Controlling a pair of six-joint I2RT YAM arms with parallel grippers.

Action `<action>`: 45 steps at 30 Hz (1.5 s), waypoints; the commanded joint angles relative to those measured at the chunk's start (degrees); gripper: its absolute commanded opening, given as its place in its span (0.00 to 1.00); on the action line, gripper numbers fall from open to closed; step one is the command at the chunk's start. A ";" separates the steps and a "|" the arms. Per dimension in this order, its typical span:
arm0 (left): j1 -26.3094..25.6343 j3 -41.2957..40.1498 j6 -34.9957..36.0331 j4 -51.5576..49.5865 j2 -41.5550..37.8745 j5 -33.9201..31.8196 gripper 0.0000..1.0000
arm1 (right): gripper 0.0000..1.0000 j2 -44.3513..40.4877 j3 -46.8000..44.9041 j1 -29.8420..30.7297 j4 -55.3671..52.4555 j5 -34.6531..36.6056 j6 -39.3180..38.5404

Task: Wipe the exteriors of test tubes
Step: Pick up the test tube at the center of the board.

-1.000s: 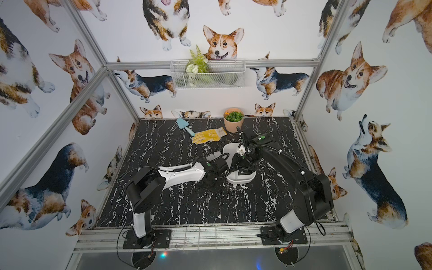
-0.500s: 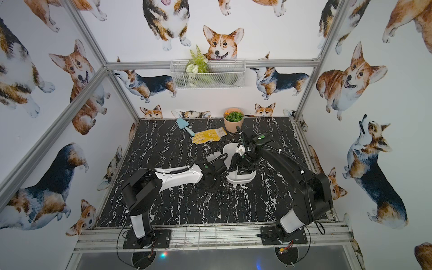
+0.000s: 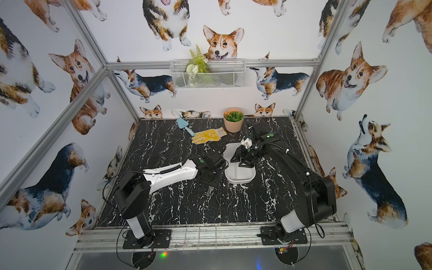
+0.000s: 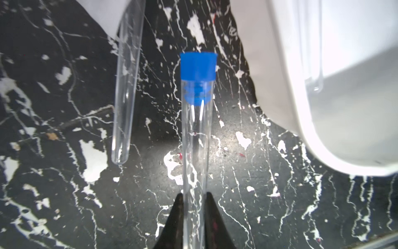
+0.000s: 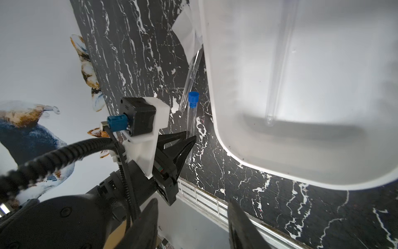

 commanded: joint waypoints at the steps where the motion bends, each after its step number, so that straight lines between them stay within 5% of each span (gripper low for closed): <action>1: 0.62 1.79 0.44 -3.74 -1.50 -0.41 0.12 | 0.53 0.31 0.38 -0.13 3.50 -2.94 2.86; 15: 3.22 15.83 0.22 -10.95 -4.28 3.86 0.13 | 0.53 3.29 -0.05 1.25 22.58 -8.80 18.84; 32: 5.55 18.72 -4.44 -7.81 -6.48 13.31 0.14 | 0.50 6.09 2.48 5.76 27.63 -7.40 22.44; 45: 6.83 17.11 -7.37 -2.94 -6.49 18.25 0.14 | 0.30 6.28 4.66 6.84 22.05 -4.91 17.60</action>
